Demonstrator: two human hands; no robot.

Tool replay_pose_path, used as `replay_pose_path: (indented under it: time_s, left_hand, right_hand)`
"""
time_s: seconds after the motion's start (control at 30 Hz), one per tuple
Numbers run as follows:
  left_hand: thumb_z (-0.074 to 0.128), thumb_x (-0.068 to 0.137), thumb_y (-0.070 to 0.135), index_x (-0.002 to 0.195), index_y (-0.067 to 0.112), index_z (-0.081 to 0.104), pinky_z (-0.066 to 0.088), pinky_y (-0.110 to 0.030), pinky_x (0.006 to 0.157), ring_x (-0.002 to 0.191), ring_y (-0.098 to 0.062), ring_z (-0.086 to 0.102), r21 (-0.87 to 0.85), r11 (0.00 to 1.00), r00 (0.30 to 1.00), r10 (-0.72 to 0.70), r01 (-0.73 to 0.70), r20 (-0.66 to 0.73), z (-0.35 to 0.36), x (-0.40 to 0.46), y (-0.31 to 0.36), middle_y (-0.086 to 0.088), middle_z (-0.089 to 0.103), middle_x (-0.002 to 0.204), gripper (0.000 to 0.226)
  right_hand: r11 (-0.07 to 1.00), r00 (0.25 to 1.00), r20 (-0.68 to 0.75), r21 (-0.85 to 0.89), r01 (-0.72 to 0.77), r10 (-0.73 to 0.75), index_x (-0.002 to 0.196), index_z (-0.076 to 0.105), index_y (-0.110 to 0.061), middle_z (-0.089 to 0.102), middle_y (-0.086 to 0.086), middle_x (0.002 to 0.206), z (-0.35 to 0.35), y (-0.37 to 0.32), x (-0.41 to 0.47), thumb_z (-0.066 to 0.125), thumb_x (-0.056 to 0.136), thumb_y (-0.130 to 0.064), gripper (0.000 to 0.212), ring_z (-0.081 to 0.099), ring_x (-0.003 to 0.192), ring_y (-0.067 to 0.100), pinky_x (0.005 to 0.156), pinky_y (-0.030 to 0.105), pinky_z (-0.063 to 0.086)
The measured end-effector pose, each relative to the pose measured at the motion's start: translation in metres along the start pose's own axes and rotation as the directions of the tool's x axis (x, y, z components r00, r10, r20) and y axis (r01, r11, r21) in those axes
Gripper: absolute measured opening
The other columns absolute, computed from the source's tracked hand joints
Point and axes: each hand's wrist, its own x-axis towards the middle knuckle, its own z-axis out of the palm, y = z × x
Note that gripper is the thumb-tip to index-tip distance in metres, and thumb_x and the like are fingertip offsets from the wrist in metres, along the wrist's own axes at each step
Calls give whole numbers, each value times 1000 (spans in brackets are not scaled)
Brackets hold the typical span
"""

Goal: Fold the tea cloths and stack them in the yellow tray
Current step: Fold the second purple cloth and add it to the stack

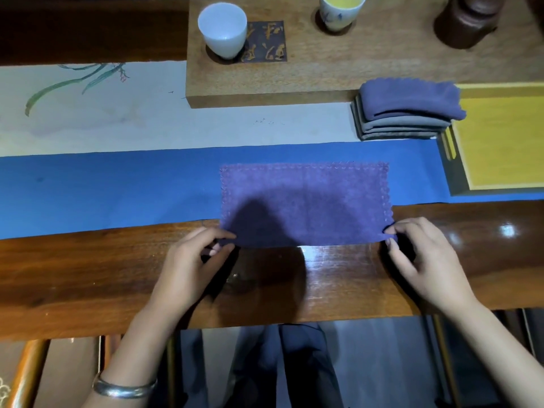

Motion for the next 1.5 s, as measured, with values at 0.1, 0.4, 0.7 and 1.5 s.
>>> replay_pose_path:
  time_s: [0.1,0.4,0.7,1.5]
  left_hand:
    - [70,83,33,93,37,67,56,-34,70,74,-14,66,-105,987,992,-123,123,4,-2,-14,-3,5,69,84,12]
    - [63,81,39,84,27,66,43,-16,88,99,-9,60,-203,976,996,-88,85,-9,-21,-50,5,7,62,100,13]
    - [62,93,20,78,22,56,38,-25,56,59,-8,51,-298,918,936,-316,261,-154,10,15,15,3,62,64,16]
    - [65,86,33,93,24,55,41,-29,64,78,-18,57,107,957,923,-225,269,-311,16,9,11,5,59,89,15]
  right_hand:
    - [997,999,-34,70,-35,37,91,62,-11,60,0,91,-7,-6,-11,66,84,-6,10,58,87,20,74,23,42]
    - [934,989,-18,332,-131,145,80,56,-34,61,-13,86,-24,-33,-40,62,79,-14,21,55,63,10,40,13,35]
    - [856,925,-86,418,-303,370,79,55,-28,66,-7,78,7,-27,13,58,88,-12,19,53,60,22,52,17,36]
    - [921,907,-161,73,-382,389,101,49,-11,63,6,97,34,-31,15,49,93,-19,12,59,86,31,65,32,37]
